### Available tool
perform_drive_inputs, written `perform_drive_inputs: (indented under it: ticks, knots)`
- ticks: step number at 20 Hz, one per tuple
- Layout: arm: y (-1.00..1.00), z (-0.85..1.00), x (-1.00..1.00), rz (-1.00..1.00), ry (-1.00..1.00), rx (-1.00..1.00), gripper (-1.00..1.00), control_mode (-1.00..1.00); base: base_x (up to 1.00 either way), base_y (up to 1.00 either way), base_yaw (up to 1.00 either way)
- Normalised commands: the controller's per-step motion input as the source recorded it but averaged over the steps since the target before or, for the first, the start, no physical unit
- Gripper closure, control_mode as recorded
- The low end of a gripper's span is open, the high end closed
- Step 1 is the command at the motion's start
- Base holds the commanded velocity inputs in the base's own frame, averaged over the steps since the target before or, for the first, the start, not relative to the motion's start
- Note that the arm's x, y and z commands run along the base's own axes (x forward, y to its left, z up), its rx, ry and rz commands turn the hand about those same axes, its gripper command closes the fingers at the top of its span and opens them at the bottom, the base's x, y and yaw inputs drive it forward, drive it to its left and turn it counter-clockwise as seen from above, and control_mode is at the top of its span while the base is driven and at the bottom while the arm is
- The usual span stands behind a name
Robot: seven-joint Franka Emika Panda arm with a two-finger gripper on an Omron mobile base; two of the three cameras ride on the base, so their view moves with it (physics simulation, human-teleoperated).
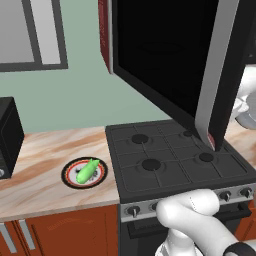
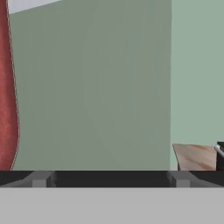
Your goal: Pick the corn from the counter and place it in the microwave. Then turn on the microwave.
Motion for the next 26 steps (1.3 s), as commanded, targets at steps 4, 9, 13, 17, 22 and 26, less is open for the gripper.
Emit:
perform_drive_inputs:
  ticks: [4, 9, 13, 17, 22, 26]
  knots:
    - [0.25, -0.03, -0.01, 0.0, 0.0, 0.0, -1.0, -1.0, 0.0, 0.0, 0.0]
    - [0.23, -0.03, 0.0, 0.0, 0.0, 0.0, -1.0, -1.0, 0.0, 0.0, 0.0]
    - [0.18, -0.01, -0.01, 0.0, 0.0, 0.0, -1.0, -1.0, 0.0, 0.0, 0.0]
    - [0.14, 0.0, -0.08, -0.01, -0.01, 0.0, -1.0, -1.0, 0.0, 0.0, 0.0]
    - [0.14, 0.0, -0.06, -0.02, 0.0, 0.0, -1.0, -1.0, 0.0, 0.0, 0.0]
    - [0.16, 0.0, -0.04, -0.03, -0.02, 0.0, -1.0, -1.0, 0.0, 0.0, 0.0]
